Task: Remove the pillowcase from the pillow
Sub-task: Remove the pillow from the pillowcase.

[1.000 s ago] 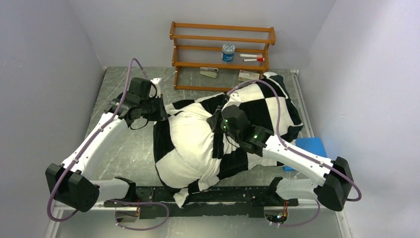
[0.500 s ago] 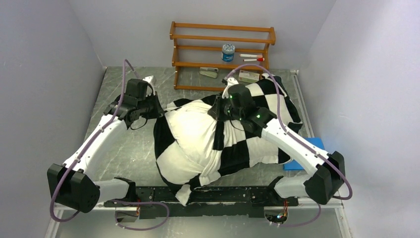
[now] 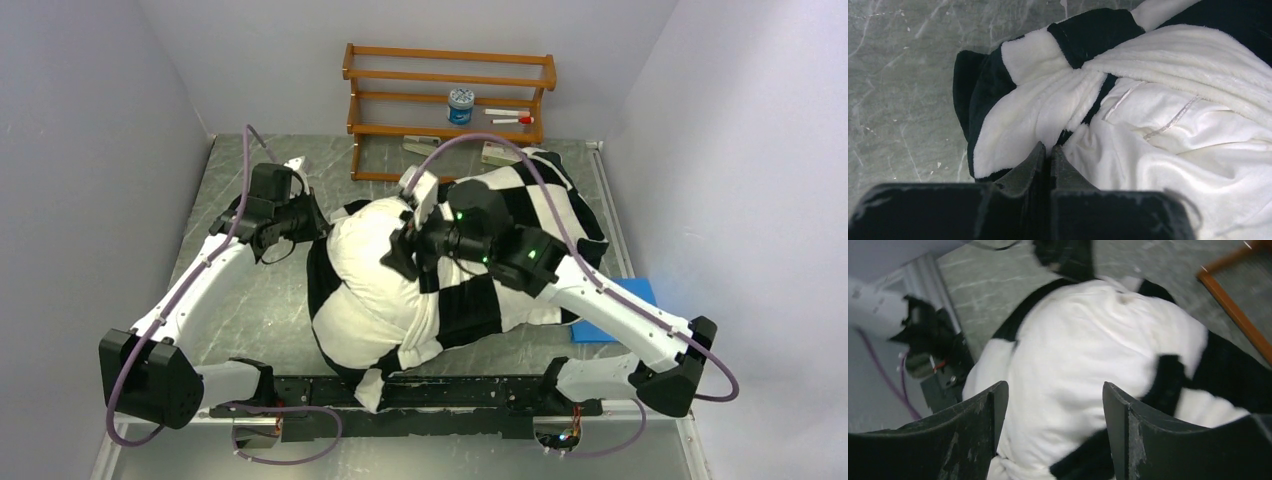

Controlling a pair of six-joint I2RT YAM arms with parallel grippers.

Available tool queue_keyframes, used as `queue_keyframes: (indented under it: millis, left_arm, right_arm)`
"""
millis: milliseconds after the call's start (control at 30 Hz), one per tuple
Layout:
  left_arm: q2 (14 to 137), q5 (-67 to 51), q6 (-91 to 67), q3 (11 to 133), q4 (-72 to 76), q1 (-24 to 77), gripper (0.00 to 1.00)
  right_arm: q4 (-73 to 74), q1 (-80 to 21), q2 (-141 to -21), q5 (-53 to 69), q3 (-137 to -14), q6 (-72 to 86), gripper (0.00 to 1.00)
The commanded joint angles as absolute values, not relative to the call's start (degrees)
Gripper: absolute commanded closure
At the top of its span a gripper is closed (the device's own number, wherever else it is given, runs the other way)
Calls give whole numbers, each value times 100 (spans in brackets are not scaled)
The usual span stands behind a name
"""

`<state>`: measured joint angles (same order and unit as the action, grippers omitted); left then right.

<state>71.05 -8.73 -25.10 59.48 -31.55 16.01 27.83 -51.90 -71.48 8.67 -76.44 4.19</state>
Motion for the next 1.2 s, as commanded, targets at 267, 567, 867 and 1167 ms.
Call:
queue_keyframes:
  millis: [267,567,867,1167]
  left_arm:
    - [6926,-1393,-2699,5765,-3276,1582,95]
    - [6833,-1222,-2815,5532,-3293,1582,95]
    - [6724,1120,-3145,5475,-4214,1298,95]
    - [6767,-909,-2761,5257,-3535,688,75]
  right_arm:
    - [2678,-5906,-8926,665,-8001,-1704,19]
    - [2199,-5889,-9216,-1074,-7405,-1154,76]
    - [1420,-4436,-7919,-904,-6605,-95,100]
    - [1169,-4226,-8052,713,-6213,1085,100]
